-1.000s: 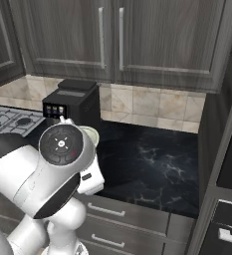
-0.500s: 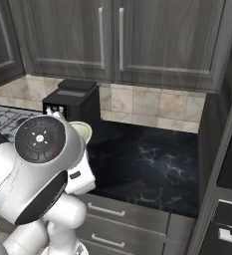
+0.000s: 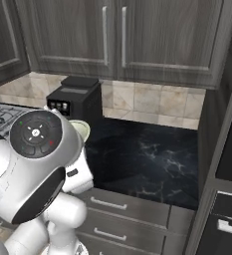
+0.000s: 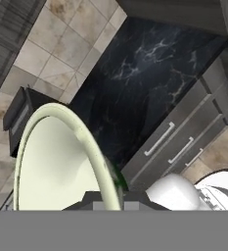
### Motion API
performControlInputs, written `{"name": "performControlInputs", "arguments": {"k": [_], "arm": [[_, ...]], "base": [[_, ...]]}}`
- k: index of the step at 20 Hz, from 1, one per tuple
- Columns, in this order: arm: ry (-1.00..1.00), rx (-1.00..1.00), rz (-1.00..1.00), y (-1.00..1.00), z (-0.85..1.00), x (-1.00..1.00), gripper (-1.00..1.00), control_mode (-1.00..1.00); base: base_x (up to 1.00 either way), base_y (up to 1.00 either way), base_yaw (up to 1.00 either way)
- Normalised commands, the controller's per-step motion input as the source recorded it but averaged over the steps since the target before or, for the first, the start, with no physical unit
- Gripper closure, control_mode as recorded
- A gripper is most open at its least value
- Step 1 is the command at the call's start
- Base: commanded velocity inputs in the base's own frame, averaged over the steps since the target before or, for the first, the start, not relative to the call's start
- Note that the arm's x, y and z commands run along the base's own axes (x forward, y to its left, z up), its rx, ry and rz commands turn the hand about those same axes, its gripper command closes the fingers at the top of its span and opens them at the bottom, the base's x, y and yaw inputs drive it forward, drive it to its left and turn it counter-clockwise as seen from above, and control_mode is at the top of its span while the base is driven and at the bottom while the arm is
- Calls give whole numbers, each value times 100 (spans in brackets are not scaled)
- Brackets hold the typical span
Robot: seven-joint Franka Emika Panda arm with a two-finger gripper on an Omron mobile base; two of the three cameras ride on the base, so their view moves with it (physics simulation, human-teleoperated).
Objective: Pick up the bowls on the counter and stack them on top of one another in the open cabinet. Place the smaller bowl on top of the larger bowl.
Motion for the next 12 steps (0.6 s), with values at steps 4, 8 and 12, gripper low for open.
{"name": "performControlInputs", "arguments": {"k": [4,8,12], "arm": [[0,0,0,0,0,0,100,100],[0,0,0,0,0,0,100,100],[0,0,0,0,0,0,100,100]], "base": [[-62,0,-2],[-62,6,-3],[-62,10,-3]]}}
